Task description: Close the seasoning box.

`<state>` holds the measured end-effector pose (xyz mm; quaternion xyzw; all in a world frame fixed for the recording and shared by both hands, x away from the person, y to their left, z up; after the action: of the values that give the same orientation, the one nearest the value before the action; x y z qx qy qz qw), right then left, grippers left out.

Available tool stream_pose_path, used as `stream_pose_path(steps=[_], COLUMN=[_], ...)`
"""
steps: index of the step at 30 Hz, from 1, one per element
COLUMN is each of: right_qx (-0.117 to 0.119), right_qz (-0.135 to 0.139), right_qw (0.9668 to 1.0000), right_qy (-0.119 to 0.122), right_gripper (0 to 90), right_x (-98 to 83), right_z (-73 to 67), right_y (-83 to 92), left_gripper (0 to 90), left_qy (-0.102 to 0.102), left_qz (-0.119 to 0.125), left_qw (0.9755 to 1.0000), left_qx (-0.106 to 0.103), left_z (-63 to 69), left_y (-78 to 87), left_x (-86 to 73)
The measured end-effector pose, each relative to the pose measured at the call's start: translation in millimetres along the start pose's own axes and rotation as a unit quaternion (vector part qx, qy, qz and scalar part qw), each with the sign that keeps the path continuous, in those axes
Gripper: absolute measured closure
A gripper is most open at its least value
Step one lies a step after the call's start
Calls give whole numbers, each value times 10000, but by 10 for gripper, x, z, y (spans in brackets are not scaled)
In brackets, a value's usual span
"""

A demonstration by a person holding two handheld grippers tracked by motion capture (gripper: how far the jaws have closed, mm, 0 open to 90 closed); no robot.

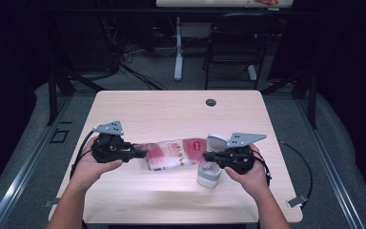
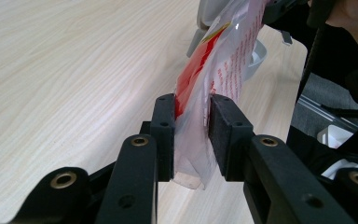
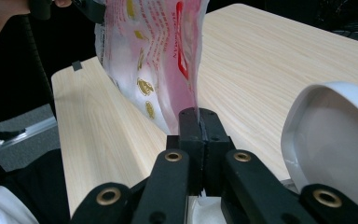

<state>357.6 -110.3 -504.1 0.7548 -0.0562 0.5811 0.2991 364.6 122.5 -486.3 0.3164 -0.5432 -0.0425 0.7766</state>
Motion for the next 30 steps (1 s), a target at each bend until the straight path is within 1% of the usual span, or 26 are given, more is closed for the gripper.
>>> stream_pose_path(steps=[3, 6, 10, 14, 22, 26, 28, 30], right_qx=[-22, -36, -61, -90, -120, -110, -120, -128], right_qz=[-88, -144, -179, -163, -184, -251, -305, -317], right_qw=[9999, 9998, 9997, 9998, 9996, 9993, 9990, 9988], right_qy=[72, 110, 125, 117, 152, 243, 316, 346], right_gripper=[898, 899, 898, 897, 900, 900, 900, 900], right_x=[12, 19, 23, 27, 38, 53, 60, 73], right_z=[-6, -12, -6, 1, -5, -35, -45, -56], right_y=[-3, -1, 5, 5, -8, -6, -4, -8], left_gripper=[716, 710, 704, 704, 701, 692, 684, 674], left_qy=[35, 11, -5, -19, -6, -18, 10, -10], left_qz=[15, -42, -36, -19, -81, -94, -92, -111], left_qw=[10000, 10000, 10000, 10000, 9999, 9999, 9999, 9999], left_qx=[-15, 10, 28, 47, 60, 36, 64, 85], left_z=[-8, -20, -20, -21, -29, -43, -52, -63], left_y=[-17, -37, -58, -77, -91, -103, -111, -108], left_x=[-43, -80, -104, -133, -192, -237, -251, -261])
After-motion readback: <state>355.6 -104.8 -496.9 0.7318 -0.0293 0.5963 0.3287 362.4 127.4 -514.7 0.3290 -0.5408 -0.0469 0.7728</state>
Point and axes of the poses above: each handheld gripper's, and its own axes: y roughly backward along the jaws, x roughly out of its top, z roughly to its right, the point moved 10 cm from there along -y, roughly forward along the jaws, and after that the axes turned 5 degrees about z, right-handed, at the moved point
